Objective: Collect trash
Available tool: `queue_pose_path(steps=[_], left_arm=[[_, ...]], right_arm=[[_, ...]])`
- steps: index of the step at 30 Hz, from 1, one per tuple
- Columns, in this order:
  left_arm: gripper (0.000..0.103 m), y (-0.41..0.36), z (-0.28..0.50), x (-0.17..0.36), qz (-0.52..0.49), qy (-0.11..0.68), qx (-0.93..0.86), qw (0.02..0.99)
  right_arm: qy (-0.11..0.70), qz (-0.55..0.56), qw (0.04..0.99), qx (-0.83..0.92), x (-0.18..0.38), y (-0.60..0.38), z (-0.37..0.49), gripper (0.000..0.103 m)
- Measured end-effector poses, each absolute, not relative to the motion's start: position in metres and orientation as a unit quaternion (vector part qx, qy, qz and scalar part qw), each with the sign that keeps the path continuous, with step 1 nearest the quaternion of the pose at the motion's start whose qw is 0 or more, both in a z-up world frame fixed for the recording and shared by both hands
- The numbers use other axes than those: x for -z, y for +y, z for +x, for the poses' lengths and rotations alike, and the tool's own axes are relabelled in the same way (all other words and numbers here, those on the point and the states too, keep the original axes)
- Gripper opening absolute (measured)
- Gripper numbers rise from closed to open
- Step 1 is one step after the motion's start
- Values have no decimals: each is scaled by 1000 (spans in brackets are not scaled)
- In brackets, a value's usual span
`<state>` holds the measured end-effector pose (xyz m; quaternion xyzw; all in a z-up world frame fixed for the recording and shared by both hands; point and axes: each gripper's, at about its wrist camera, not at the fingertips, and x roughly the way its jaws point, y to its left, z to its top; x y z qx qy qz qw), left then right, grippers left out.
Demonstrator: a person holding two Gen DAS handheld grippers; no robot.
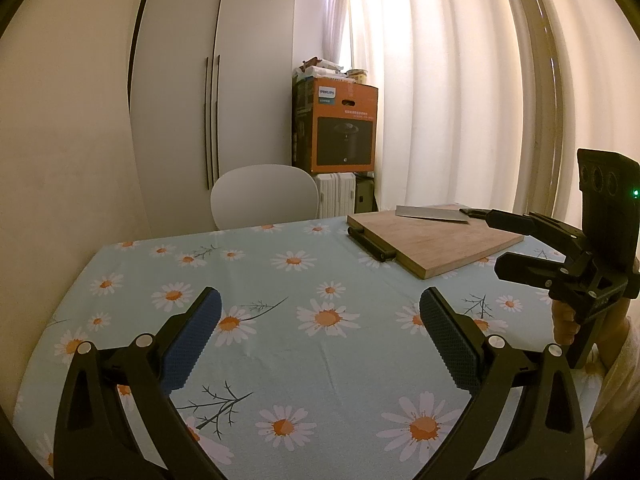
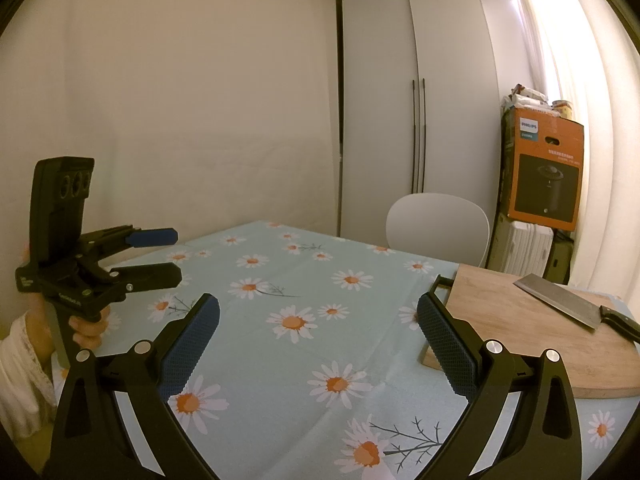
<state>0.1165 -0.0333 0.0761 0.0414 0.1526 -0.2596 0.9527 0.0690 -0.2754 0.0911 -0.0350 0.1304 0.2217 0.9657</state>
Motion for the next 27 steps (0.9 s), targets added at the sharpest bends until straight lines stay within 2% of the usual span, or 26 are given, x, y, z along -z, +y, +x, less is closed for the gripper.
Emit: queue_pose_path(steps=[22, 27], left_arm=[[97, -30, 116, -76, 29, 151, 239, 959], [97, -18, 131, -74, -2, 188, 172, 967]], right_arm=[[131, -34, 966, -220, -92, -276, 68, 95], [141, -15, 978, -152, -92, -284, 74, 95]])
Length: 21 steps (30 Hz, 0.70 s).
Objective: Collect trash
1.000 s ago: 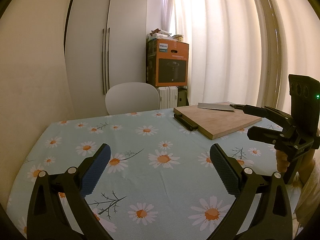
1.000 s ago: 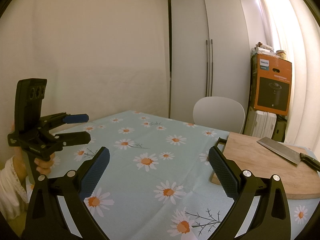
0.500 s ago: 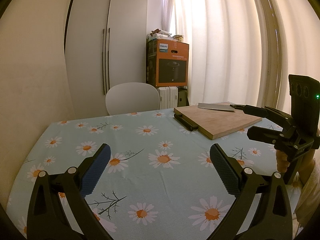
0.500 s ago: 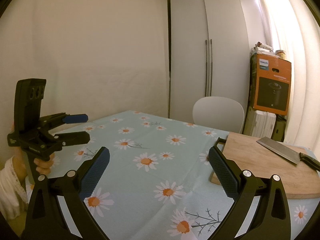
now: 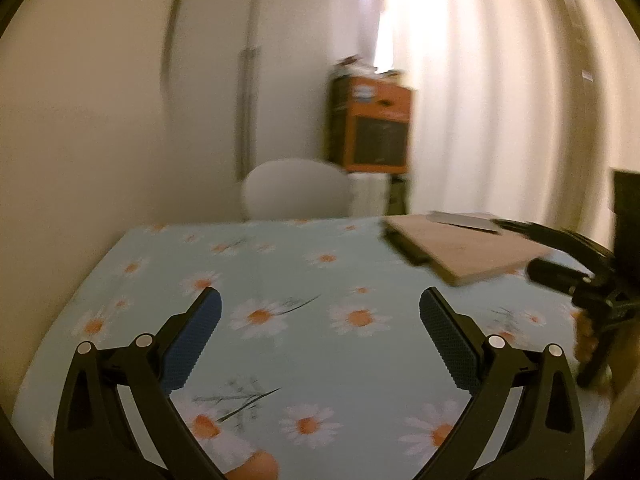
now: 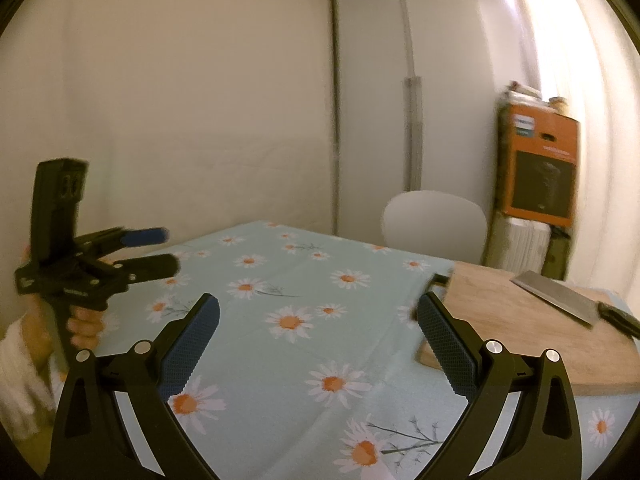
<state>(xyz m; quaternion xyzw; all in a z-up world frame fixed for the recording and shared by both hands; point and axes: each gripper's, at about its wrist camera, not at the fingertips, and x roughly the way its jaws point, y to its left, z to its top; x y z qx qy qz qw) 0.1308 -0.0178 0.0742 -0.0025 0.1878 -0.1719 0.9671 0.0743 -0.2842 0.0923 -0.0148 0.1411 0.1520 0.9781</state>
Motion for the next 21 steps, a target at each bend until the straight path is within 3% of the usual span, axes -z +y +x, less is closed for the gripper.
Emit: queue_pose_path(steps=[6, 10, 14, 21], left_arm=[[97, 27, 175, -54, -2, 323, 12, 946], [97, 63, 194, -40, -5, 377, -51, 925], [97, 85, 200, -31, -29, 409, -68, 910], [98, 88, 205, -22, -37, 446, -84, 890]], right_arm=[[300, 49, 934, 188, -72, -357, 111, 95], [373, 120, 886, 247, -51, -409, 120, 95], [412, 141, 830, 348, -35, -440, 123, 95], [410, 180, 833, 325, -30, -448, 116, 97]])
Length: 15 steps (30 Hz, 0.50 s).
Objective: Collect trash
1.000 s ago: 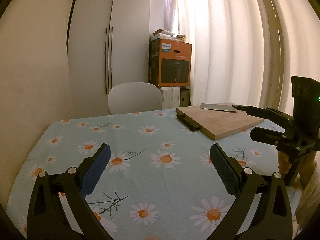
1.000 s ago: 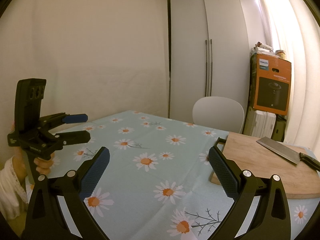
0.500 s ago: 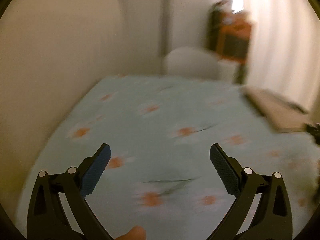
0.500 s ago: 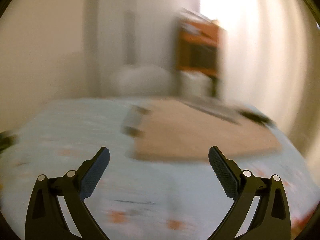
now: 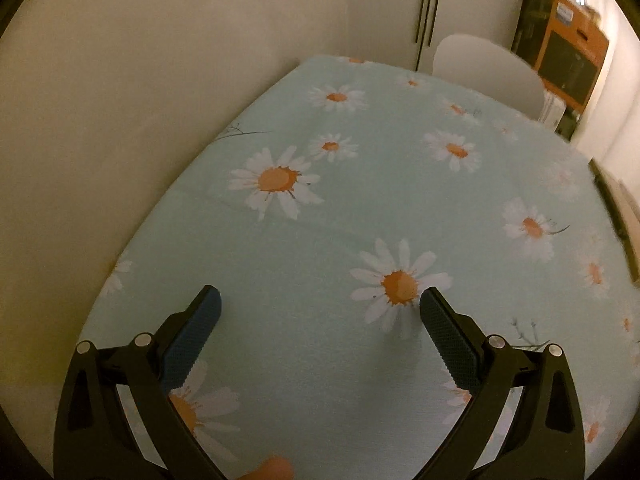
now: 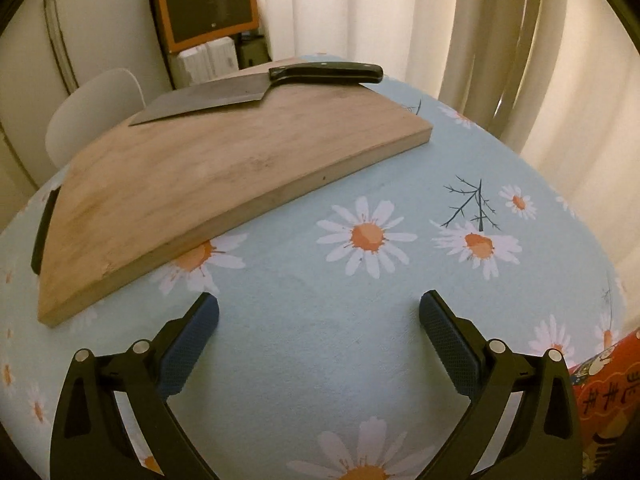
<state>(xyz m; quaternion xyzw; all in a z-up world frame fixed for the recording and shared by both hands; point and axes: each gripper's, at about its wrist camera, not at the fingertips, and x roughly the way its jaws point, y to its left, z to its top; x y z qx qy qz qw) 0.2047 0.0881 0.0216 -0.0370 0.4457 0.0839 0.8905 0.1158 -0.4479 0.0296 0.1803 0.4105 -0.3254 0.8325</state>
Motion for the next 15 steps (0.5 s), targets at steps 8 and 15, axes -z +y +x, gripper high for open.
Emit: queue_pose_path(steps=[8, 15], left_arm=[[98, 89, 204, -23, -40, 446, -84, 890], [98, 91, 208, -22, -41, 447, -84, 890]], right_arm=[[411, 181, 832, 325, -29, -452, 117, 97], [411, 181, 832, 326, -31, -451, 119, 97]])
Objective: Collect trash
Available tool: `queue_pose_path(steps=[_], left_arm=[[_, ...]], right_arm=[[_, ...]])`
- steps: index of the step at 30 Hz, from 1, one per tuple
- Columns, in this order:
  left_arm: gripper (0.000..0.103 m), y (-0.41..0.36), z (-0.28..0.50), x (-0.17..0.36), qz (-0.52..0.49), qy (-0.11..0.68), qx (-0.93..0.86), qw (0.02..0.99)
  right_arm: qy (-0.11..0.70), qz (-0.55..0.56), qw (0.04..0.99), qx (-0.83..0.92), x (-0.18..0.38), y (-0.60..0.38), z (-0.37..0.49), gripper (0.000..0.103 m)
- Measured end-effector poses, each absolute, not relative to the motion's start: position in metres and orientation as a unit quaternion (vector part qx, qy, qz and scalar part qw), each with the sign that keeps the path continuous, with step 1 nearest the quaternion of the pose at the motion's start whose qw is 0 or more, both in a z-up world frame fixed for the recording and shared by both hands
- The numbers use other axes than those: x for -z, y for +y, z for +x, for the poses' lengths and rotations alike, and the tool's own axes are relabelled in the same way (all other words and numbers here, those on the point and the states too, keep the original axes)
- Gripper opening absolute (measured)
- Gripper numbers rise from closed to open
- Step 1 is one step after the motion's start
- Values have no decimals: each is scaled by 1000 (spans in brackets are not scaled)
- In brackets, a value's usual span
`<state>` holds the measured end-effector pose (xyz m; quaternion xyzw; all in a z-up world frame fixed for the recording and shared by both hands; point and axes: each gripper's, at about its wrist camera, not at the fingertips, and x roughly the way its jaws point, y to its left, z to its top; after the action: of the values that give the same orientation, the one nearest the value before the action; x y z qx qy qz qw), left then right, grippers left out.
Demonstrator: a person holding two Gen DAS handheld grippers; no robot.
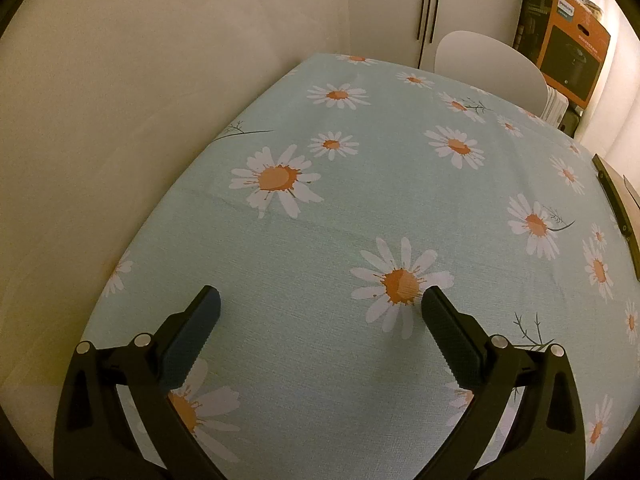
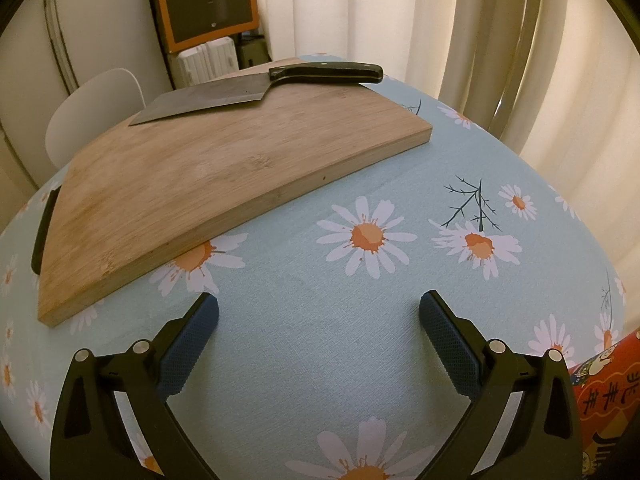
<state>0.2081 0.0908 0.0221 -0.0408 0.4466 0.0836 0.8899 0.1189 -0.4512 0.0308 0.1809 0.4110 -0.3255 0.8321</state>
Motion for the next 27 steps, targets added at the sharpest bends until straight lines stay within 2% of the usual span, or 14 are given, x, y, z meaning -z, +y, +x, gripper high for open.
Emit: queue_pose_path(steps=[27], left_arm=[[98, 92, 211, -21, -41, 447, -83, 890]], right_arm=[[411, 181, 832, 326, -31, -451, 119, 97]])
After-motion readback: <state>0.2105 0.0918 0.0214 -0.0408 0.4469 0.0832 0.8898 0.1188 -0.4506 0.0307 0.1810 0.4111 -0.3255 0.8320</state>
